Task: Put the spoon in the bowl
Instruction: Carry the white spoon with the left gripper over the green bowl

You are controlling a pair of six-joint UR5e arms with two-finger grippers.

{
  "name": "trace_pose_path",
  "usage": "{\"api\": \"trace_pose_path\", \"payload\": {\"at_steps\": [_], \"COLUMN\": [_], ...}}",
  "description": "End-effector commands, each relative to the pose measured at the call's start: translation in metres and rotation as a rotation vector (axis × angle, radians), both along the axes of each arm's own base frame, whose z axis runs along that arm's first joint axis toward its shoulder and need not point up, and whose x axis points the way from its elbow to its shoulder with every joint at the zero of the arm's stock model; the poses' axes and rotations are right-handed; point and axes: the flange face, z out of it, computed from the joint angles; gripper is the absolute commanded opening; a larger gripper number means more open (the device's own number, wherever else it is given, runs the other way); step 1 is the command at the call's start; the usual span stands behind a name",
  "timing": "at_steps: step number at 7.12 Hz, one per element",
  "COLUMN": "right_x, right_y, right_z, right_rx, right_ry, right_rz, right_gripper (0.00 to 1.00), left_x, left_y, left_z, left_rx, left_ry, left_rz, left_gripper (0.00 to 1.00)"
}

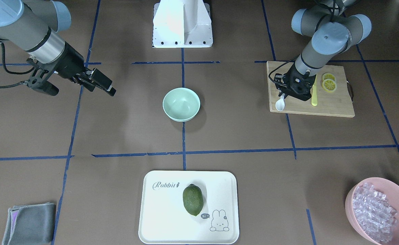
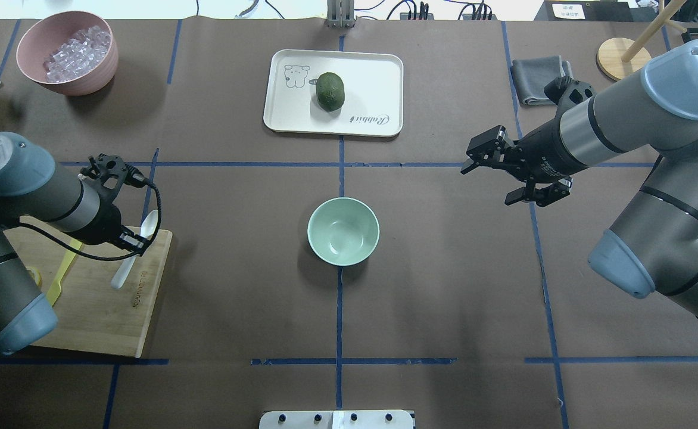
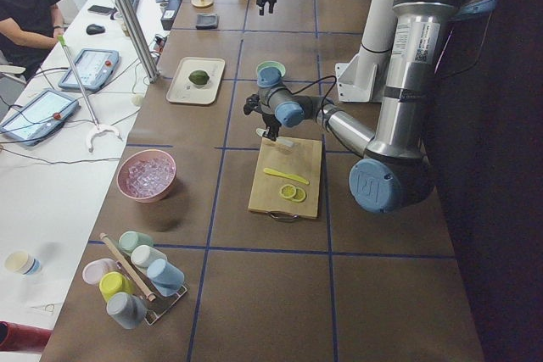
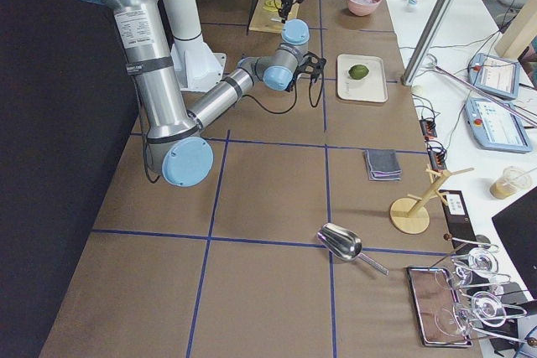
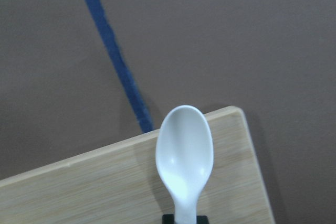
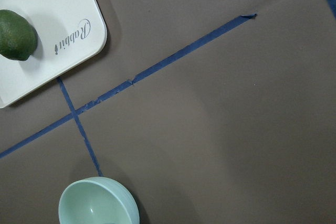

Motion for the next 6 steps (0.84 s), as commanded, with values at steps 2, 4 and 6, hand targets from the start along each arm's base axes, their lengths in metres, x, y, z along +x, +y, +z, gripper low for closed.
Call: {"api": "trace_pose_path", "payload": {"at_steps": [2,4,6], "right_x": [0.037,0.042,0.041], "right_y": [-0.008,-0.009,-0.008], "right_z": [0.025,0.031,0.034], "right_rx": [0.0,-0.003,-0.006], "right_ry": [0.031,0.04,0.043], "right_rz": [0.043,0.052,0.05], "right_gripper": [0.99,0.99,0.99], "left_x": [0.059,0.132,0.186], "left_y": [-0.006,-0.013,-0.017], "left_z": [-0.154,-0.21,-0.245], "left_rx": [-0.03,-0.123,-0.193], "left_ry": [-0.005,0.005,-0.011], "left_rz": [0.065,0.028,0.006], "left_gripper": [0.0,0.0,0.01]}}
